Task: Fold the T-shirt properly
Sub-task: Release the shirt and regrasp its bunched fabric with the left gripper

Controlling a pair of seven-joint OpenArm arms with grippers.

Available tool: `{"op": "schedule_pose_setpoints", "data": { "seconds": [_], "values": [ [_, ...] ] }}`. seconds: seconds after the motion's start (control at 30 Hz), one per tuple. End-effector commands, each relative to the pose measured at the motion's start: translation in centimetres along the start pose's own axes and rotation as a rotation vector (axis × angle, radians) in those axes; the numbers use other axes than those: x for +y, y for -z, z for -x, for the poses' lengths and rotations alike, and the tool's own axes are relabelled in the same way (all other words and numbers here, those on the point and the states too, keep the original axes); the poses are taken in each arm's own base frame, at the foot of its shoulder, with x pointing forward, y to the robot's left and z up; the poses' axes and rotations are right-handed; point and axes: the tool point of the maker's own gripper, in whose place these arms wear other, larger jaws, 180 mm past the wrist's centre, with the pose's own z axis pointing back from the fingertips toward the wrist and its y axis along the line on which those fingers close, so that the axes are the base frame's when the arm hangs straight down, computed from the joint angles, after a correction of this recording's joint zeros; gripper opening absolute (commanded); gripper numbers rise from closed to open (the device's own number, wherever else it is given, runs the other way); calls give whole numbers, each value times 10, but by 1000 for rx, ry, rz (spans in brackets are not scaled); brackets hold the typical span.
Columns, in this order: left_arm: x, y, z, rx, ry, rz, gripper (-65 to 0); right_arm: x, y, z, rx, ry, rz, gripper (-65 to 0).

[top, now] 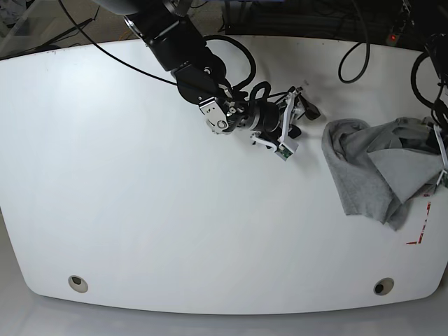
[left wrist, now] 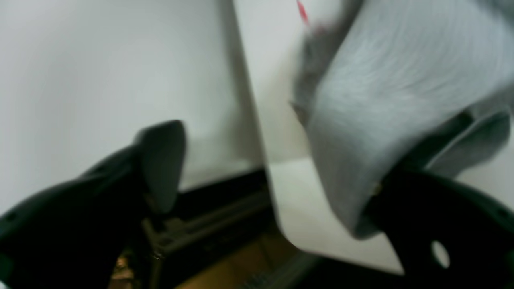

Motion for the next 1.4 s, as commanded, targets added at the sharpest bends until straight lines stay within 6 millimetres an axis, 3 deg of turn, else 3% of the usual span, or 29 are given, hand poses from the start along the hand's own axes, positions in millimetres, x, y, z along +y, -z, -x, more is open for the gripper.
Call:
{"op": "schedule_pose_setpoints", "data": {
  "seconds": [0.0, 0.3, 0.4, 0.5, 0.67, 0.97, 1.2, 1.37],
  "values": [
    [-11, 0, -5, -27, -25, 19, -126, -2, -4, -14, -25, -24, 7, -249],
    [-91, 6, -51, -178, -41, 206, -125, -5, -5, -11, -19, -24, 13, -249],
    [-121, -4, -70, -236, 14, 282, -125, -8, -7, -9, -15, -24, 20, -249],
    [-148, -12, -73, -273, 22, 377, -125, -10, -8, -6, -10, -23, 24, -249],
    [-159, -14, -61, -217, 27, 446, -125, -12, -9, -5, -8, -24, 27, -249],
    [-162, -27, -42, -200, 41, 605, -125, -17, -12, -2, -2, -24, 37, -249],
    [-171, -63, -47, -335, -32, 839, -125, -18, -13, -1, 0, -25, 40, -249],
    [-172, -64, -42, -325, -28, 851, -126, -18, -13, -1, 0, -25, 40, -249]
  ]
}}
